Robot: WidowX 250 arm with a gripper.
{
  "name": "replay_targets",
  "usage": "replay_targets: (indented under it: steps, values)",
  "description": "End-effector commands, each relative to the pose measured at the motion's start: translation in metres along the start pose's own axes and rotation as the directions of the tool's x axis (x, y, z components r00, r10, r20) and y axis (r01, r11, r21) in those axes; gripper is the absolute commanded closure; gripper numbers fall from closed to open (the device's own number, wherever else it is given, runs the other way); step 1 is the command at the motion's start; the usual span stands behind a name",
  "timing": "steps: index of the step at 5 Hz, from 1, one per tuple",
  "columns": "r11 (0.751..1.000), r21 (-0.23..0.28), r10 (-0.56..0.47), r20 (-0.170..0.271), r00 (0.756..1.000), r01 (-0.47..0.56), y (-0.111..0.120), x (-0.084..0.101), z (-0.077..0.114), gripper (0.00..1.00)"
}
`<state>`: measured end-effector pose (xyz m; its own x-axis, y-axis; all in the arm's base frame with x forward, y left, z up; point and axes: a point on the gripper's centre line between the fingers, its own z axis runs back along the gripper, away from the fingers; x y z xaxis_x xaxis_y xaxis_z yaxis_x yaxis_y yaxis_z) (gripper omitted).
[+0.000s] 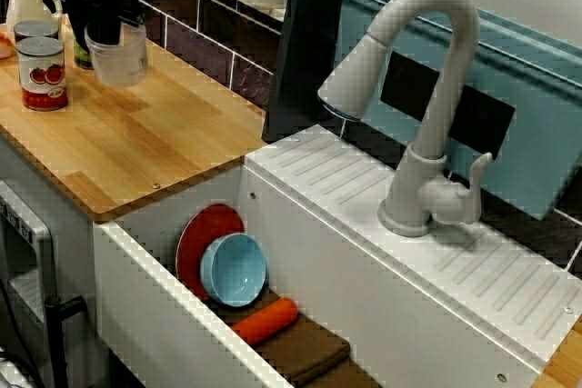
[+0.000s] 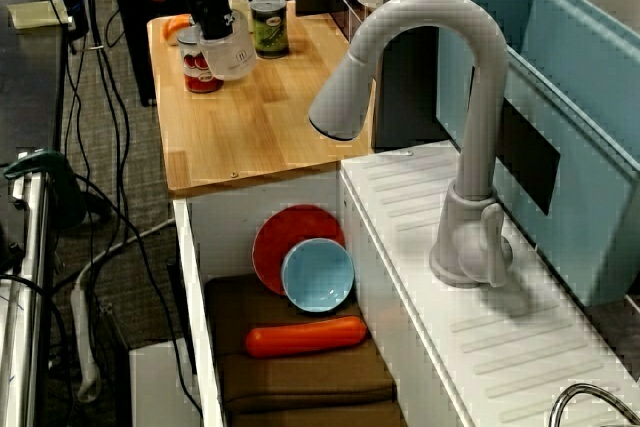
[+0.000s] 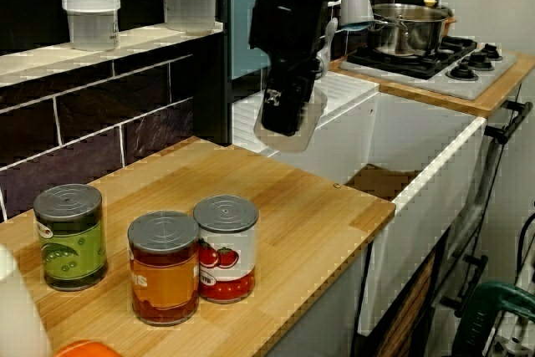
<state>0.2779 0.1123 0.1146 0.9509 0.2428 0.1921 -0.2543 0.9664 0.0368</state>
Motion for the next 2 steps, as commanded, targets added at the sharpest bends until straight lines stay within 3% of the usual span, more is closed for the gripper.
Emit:
replay_targets:
  steps: [1,2]
  values:
    - [0.996,0.063,-0.06,0.058,0.997,0.056,-0.027,0.003,-0.002,1.0]
    - [0.993,0.092,-0.075,0.047,0.996,0.07,-0.038,0.003,-0.013,1.0]
